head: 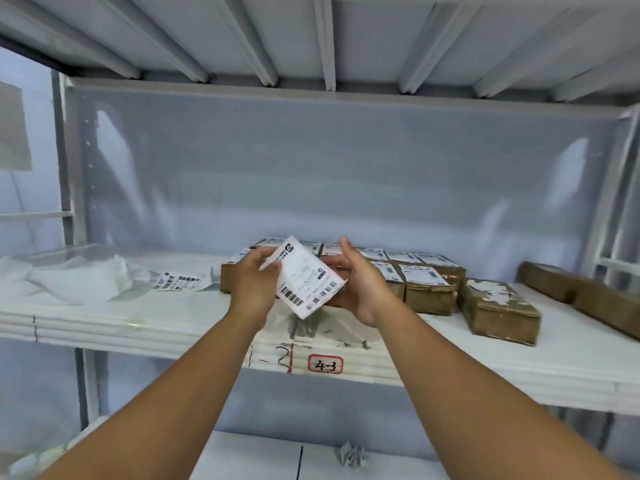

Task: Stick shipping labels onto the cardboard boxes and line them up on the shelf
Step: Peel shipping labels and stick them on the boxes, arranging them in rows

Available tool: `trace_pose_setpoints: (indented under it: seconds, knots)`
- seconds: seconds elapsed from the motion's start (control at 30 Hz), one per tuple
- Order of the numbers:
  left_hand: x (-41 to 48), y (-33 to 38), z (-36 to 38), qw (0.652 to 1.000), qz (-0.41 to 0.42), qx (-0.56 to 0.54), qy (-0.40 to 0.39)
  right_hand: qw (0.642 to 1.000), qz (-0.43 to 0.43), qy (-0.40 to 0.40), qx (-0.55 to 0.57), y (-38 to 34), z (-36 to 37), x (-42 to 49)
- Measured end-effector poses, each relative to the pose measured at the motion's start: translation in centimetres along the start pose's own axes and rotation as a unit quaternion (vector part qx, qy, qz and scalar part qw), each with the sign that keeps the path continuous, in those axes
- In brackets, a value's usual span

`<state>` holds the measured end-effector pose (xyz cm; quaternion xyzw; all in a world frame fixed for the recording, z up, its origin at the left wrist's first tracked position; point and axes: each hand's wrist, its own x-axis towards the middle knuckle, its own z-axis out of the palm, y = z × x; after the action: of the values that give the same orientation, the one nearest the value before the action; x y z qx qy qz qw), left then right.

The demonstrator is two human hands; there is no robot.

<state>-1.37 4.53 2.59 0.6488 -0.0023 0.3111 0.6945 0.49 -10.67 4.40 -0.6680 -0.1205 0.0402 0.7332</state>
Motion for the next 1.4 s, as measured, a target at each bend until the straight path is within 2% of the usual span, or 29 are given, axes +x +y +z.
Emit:
trace_pose_setpoints:
  seconds: [0.07, 0.13, 0.23, 0.37, 0.53, 0.67, 0.77, 0.87, 0.93, 1.2, 1.4]
  knots:
    - [-0.6, -0.5, 1.9, 0.997, 0.003, 0.034, -0.066, 0.998, 0.02, -0.022, 0.047, -0.1, -2.7, -0.3]
    - [-1.1, -0.9, 3.7, 0.991, 0.001, 0.049, -0.122, 1.0, 0.019, -0.019, 0.003, 0.2, -4.6, -0.5]
    - [-1.5, -1.7, 6.3, 0.986, -0.003, 0.05, -0.16, 0.999, 0.015, 0.021, -0.021, 0.7, -6.1, -0.3]
    - [-2.0, -2.4, 8.7, 0.984, 0.025, 0.077, -0.161, 0.997, -0.001, 0.078, -0.021, 1.4, -8.2, 0.0]
    - [-2.8, -3.3, 9.6, 0.97, 0.063, 0.143, -0.186, 0.997, -0.008, 0.065, 0.046, 2.7, -9.4, 0.0]
    - [-2.4, -3.8, 9.3, 0.968, 0.101, 0.163, -0.161, 0.998, -0.021, 0.059, 0.008, 2.9, -9.1, -0.2]
    - [-2.4, -4.0, 9.3, 0.96, 0.074, 0.178, -0.201, 0.998, -0.031, 0.058, -0.021, 3.1, -8.7, -0.4]
    - [-2.3, -4.0, 9.3, 0.962, 0.042, 0.121, -0.242, 0.997, -0.037, 0.062, -0.021, 3.2, -8.7, -0.4]
    - [-2.4, -3.7, 9.3, 0.965, 0.035, 0.094, -0.243, 0.997, -0.039, 0.064, -0.036, 3.3, -8.7, -0.3]
    - [-2.5, -3.9, 9.3, 0.97, 0.044, 0.108, -0.215, 0.993, -0.046, 0.058, -0.089, 3.5, -8.8, 0.0]
    - [-2.7, -3.8, 9.4, 0.96, 0.072, 0.137, -0.234, 0.986, -0.07, 0.063, -0.14, 3.2, -8.8, -0.5]
